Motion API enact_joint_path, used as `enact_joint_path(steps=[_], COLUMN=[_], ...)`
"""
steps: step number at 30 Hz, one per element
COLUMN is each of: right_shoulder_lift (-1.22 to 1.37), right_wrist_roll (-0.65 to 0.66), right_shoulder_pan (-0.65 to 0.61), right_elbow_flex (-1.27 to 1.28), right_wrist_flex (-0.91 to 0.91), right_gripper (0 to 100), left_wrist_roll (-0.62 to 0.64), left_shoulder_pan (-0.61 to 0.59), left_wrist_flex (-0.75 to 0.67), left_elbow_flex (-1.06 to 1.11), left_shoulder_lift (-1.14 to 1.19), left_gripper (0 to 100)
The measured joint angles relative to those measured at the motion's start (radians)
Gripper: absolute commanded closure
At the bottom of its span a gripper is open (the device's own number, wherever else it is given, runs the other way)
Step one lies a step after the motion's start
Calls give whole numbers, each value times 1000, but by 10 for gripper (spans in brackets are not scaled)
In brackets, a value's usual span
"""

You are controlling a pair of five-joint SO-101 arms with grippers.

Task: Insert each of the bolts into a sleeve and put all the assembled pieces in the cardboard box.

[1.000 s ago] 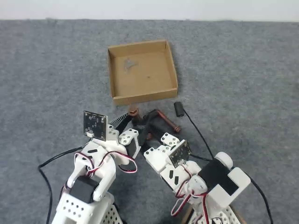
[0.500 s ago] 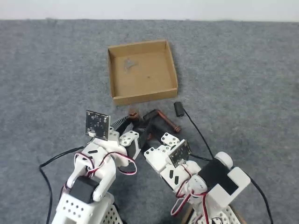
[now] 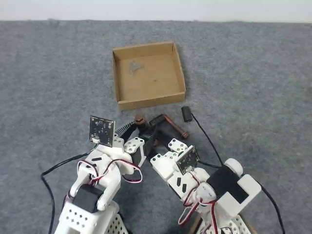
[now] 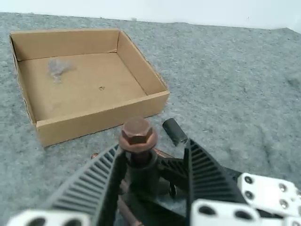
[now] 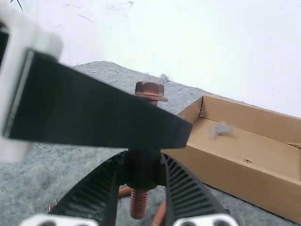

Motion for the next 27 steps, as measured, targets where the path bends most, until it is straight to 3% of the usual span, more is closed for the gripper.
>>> enact_joint_path(steps=[16, 27], right_shoulder_lift=[0, 0], right_wrist_roll=[0, 0], right_shoulder_pan=[0, 0], right_elbow_flex=[0, 0], right_wrist_flex=[2, 2], right_gripper=[992, 992], left_wrist_roll=[5, -2], left_shoulder_pan=[3, 2], left_wrist_flex=[61, 135], left_elbow_flex=[-2, -213], left_shoulder_lift=[12, 14], left_gripper=[806, 807])
